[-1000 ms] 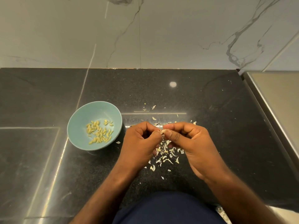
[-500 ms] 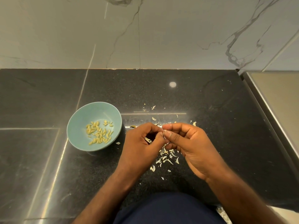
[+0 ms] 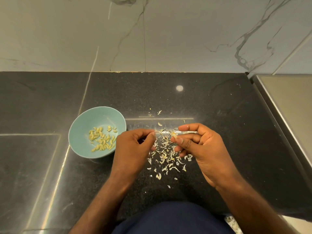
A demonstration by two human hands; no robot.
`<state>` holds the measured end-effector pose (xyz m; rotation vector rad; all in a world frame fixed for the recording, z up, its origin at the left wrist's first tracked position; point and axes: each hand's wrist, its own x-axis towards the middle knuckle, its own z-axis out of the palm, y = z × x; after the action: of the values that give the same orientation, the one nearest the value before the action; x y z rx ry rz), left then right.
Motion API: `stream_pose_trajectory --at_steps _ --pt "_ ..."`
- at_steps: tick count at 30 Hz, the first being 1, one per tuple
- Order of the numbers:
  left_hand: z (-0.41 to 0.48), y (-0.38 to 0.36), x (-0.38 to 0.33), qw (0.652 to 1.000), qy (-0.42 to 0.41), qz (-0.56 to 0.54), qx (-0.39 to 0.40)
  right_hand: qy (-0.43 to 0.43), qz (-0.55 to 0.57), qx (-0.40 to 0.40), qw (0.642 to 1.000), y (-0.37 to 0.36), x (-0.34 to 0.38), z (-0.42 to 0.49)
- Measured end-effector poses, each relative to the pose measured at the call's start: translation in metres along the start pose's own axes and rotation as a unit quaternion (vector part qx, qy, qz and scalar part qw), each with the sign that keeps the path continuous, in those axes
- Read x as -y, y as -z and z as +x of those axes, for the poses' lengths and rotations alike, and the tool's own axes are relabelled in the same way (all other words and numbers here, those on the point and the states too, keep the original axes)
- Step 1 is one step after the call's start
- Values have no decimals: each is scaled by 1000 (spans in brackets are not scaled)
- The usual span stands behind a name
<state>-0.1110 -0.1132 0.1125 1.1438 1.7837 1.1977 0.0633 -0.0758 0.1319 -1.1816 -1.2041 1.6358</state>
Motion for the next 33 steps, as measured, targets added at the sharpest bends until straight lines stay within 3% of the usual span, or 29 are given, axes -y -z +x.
stream_pose_trajectory --at_steps 17,23,29,33 --pt "-11 -5 -11 999 -43 -13 15 -4 33 33 999 0 -7 0" --pt "-11 -6 -11 991 -62 -24 113 0 18 35 999 0 -7 1" --pt "-9 -10 -8 992 -19 -79 101 32 -118 48 991 3 -6 -1" --pt "-7 -13 -7 988 20 -129 84 83 -250 -18 965 6 -9 -2"
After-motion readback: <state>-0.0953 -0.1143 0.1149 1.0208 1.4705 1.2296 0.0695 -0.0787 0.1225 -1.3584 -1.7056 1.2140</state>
